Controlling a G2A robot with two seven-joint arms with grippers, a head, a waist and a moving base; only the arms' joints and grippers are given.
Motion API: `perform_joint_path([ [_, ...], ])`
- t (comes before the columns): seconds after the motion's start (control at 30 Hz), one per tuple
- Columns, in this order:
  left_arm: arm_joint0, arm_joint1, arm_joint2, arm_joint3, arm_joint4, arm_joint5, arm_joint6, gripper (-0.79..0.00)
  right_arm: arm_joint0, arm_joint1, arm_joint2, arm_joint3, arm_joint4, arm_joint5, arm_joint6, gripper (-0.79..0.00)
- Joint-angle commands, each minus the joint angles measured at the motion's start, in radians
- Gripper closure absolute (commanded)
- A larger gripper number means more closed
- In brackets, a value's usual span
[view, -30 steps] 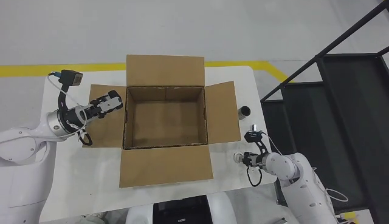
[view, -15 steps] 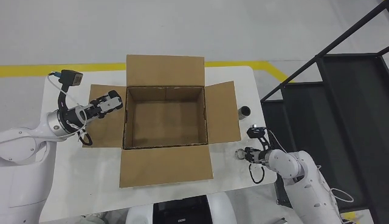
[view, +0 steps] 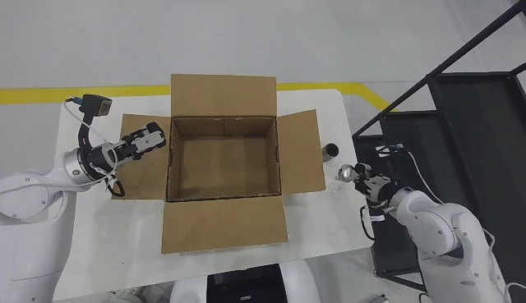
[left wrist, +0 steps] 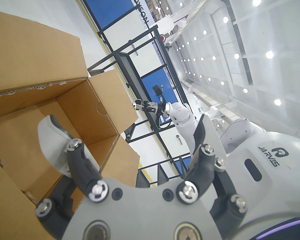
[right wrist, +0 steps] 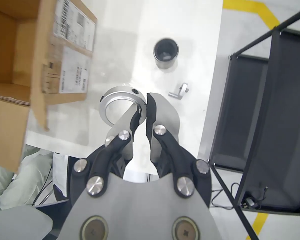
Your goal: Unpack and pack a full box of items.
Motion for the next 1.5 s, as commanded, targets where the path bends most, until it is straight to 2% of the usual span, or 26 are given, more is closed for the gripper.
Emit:
perform_joint_path([
  [0.0,0.0,0.0,0.0,0.0,0.0,0.0,0.0,-0.785,0.012,0.001,-0.015,-0.033,0.007,-0.032,-0.021,0.0],
  [0.17,0.0,0.0,0.0,0.0,0.0,0.0,0.0,-0.785,0.085,0.004,-0.076,-0.066,-0.023,-0.067,-0.072,0.0],
  [0.3,0.0,0.0,0.0,0.0,0.0,0.0,0.0,-0.785,0.184,0.008,-0.194,-0.045,-0.024,-0.13,-0.036,0.0],
  [0.37,0.0,0.0,0.0,0.0,0.0,0.0,0.0,-0.785,0.236,0.007,-0.262,-0.014,-0.038,-0.129,-0.018,0.0],
  [0.6,0.0,0.0,0.0,0.0,0.0,0.0,0.0,-0.785,0.475,-0.019,-0.578,0.177,-0.138,-0.038,-0.003,0.0],
  [0.77,0.0,0.0,0.0,0.0,0.0,0.0,0.0,-0.785,0.575,-0.037,-0.724,0.28,-0.215,0.027,0.06,0.0],
  [1.13,0.0,0.0,0.0,0.0,0.0,0.0,0.0,-0.785,0.644,-0.056,-0.843,0.358,-0.324,0.097,0.11,0.0],
  [1.47,0.0,0.0,0.0,0.0,0.0,0.0,0.0,-0.785,0.767,-0.099,-0.958,0.508,-0.369,0.218,0.137,0.0],
])
